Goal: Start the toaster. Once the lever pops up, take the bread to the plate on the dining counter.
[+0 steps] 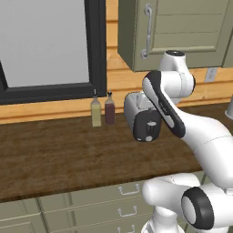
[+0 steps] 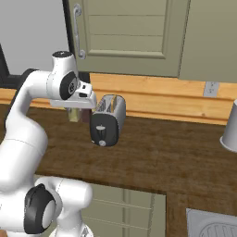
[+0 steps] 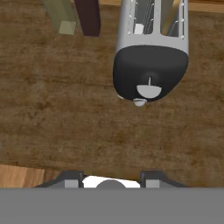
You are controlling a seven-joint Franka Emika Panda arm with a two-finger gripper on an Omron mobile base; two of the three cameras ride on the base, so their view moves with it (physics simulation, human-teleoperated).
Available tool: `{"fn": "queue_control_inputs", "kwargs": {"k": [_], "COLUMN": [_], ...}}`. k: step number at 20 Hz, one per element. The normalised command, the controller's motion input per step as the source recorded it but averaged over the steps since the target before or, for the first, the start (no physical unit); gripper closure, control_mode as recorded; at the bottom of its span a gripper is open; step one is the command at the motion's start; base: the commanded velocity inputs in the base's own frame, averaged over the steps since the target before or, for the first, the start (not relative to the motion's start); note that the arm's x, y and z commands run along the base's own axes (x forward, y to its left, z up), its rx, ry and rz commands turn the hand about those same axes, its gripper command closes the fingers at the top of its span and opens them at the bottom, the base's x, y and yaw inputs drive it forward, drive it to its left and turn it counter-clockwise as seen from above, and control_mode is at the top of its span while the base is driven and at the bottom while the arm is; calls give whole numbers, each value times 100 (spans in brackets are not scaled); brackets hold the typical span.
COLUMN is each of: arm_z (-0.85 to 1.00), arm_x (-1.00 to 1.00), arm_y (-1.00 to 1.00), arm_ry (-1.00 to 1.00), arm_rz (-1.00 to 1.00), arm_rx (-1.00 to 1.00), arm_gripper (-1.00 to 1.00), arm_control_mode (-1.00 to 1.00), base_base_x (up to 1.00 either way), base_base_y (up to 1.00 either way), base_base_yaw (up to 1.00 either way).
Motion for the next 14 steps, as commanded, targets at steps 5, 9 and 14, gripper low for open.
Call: {"fn": "queue_control_inputs", "kwargs": {"k": [5, 9, 14], "arm_z": [-19, -39, -22], "arm_x": [0, 3, 38], "arm_y": [-9, -32, -26], "arm_ry": [-5, -10, -5], "arm_rz": [0, 0, 0], "arm_rx": [0, 0, 0], "arm_gripper": [-100, -100, -100], "arm_control_mode": [-100, -100, -100], "base_base_x": [0, 0, 0], "base_base_y": [0, 0, 0], "base_base_yaw": [0, 0, 0]}}
